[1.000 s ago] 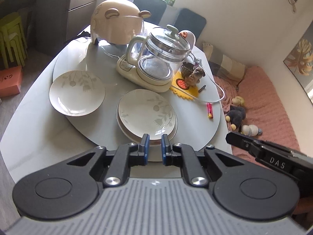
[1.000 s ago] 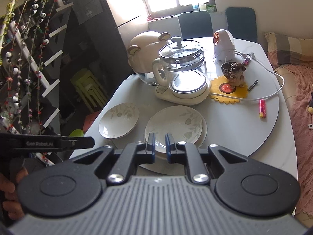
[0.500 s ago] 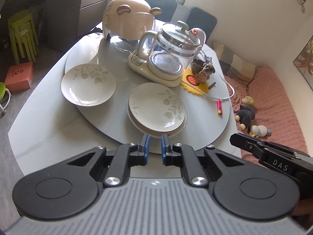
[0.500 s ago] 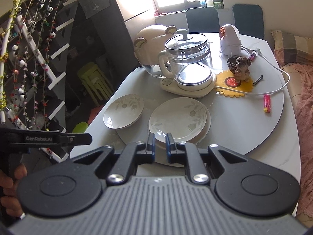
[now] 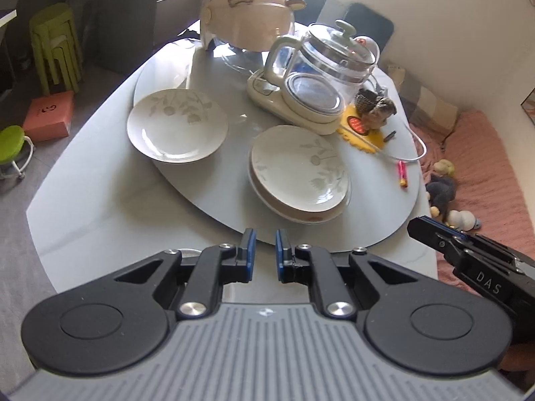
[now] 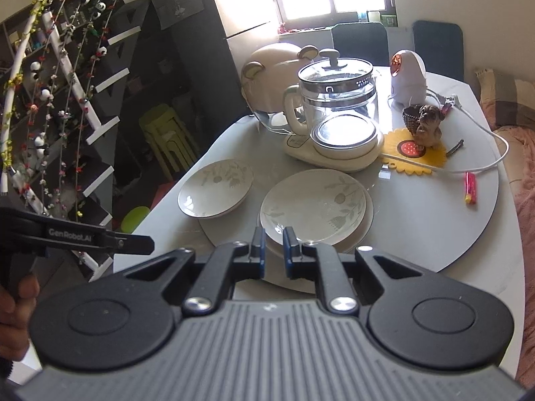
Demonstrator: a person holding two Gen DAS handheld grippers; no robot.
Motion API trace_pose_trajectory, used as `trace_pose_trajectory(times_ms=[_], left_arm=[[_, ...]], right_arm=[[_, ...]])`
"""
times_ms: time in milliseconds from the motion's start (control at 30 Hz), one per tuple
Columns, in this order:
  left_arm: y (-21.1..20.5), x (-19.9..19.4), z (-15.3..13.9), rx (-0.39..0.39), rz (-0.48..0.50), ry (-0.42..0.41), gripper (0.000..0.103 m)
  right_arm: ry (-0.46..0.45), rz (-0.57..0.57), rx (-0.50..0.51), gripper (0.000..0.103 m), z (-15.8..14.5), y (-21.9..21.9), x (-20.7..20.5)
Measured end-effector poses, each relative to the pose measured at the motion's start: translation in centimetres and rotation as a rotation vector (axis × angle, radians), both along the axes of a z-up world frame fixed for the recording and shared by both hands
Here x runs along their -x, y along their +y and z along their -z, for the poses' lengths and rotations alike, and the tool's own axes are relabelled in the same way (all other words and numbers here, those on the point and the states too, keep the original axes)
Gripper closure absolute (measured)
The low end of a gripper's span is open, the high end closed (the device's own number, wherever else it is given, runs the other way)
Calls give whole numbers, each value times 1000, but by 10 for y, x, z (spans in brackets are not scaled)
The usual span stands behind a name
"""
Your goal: Organize plates and bowls
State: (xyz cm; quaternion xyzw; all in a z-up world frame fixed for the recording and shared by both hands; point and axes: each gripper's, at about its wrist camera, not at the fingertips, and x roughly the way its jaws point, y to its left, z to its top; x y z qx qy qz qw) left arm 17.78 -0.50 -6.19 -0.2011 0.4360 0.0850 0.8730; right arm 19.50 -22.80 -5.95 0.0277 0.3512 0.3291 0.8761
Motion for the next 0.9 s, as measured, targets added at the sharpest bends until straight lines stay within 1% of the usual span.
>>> trace_pose_trajectory(times_ms=[100, 267, 367, 467, 700, 767, 900], left_arm=[[6, -3, -1, -20, -2, 9, 90], [19, -8, -1, -5, -35, 29, 90], [18, -10, -4, -8, -27, 24, 90], [19, -12, -4, -6, -27, 28, 88], [36, -12, 3, 6, -31, 31, 83], [46, -12, 6, 5, -33, 34, 80], [72, -13, 13, 27, -24, 37, 79]], right_arm=[[11, 1, -21, 88, 5, 4, -1], [18, 5, -60, 88, 7, 7, -3], [8, 6, -63, 88, 6, 7, -3], [18, 9, -71, 88, 7, 8, -3], [35, -14, -48, 88, 13, 29, -6], [38, -20, -35, 88, 15, 38, -7], [49, -18, -28, 88, 17, 59, -11]])
